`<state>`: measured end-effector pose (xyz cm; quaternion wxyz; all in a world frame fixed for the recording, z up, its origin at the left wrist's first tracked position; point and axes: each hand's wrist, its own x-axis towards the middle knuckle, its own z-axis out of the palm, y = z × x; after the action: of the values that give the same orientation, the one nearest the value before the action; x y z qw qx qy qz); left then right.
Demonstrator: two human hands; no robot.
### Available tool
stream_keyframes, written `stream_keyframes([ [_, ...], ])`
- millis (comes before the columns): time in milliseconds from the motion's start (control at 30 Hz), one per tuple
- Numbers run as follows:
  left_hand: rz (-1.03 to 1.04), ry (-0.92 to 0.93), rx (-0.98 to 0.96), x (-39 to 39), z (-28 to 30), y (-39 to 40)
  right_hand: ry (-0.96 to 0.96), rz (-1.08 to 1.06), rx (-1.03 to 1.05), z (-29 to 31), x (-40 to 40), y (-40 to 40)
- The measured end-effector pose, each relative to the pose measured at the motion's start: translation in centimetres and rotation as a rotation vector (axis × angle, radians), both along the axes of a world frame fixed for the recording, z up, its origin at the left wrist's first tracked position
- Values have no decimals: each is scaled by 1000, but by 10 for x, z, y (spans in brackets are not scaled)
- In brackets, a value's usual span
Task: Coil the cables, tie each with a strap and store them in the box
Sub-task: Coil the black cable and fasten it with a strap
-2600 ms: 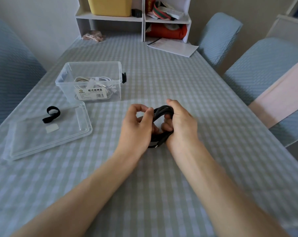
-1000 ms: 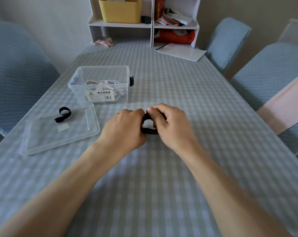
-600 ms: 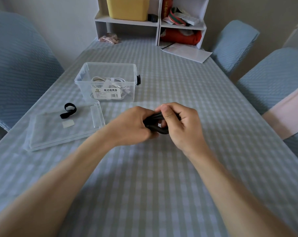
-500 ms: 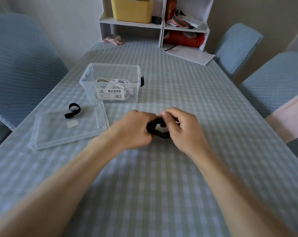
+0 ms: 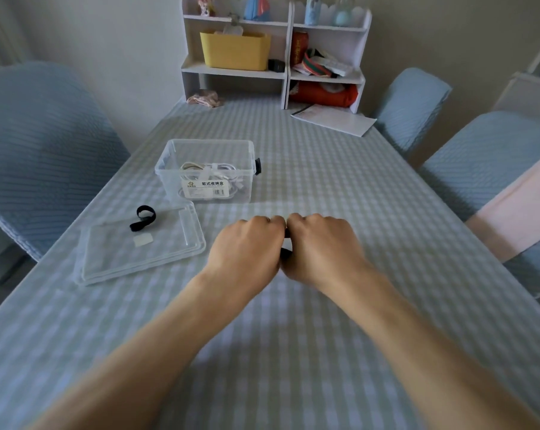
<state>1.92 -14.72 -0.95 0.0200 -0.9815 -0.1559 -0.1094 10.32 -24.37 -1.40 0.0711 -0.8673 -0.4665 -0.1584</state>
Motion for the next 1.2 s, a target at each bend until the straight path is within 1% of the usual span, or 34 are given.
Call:
stream_keyframes([
  [67, -30, 0, -8, -5, 1, 4, -32, 49, -35, -2, -3, -4],
  [167, -93, 4, -18, -10, 5, 9, -60, 148, -28, -1, -2, -7],
  [233, -166, 48, -29, -11, 11, 16, -50, 206, -94, 3, -7, -11],
  [300, -256, 118, -31, -14, 15, 22, -42, 195, -182, 0, -8, -15],
  [333, -286, 138, -35, -15, 16, 25, -25, 197, -193, 1, -10, -16],
  [400, -303, 123, -46, -19, 14, 29, -6, 197, -153, -1, -18, -13],
  [467, -259, 100, -37, -25, 11, 33, -20, 176, -50, -4, -23, -9],
  [500, -228, 86, -44, -28, 9, 36, -34, 148, -32, -4, -26, -6],
  [600, -131, 72, -64, -39, 4, 37, -22, 64, -79, -6, -29, -7],
  [700, -100, 67, 20, -44, 2, 25, -17, 60, -52, -6, -33, -7],
  [767, -115, 51, 70, -45, 2, 18, 35, 49, -57, -5, -36, -4],
  [867, -72, -8, 37, -48, 2, 15, 29, 6, -77, -2, -35, -2],
  [933, -22, -132, 120, -52, -3, 8, 18, -2, -69, 2, -36, -3],
  [1000, 60, -158, 186, -52, -9, -1, 14, 20, -50, 5, -40, -4],
  [1067, 110, -202, 173, -50, -15, -4, 21, 60, -20, 9, -45, -3],
  [1200, 78, -260, 95, -48, -18, 14, 18, 97, -25, 6, -49, 0],
])
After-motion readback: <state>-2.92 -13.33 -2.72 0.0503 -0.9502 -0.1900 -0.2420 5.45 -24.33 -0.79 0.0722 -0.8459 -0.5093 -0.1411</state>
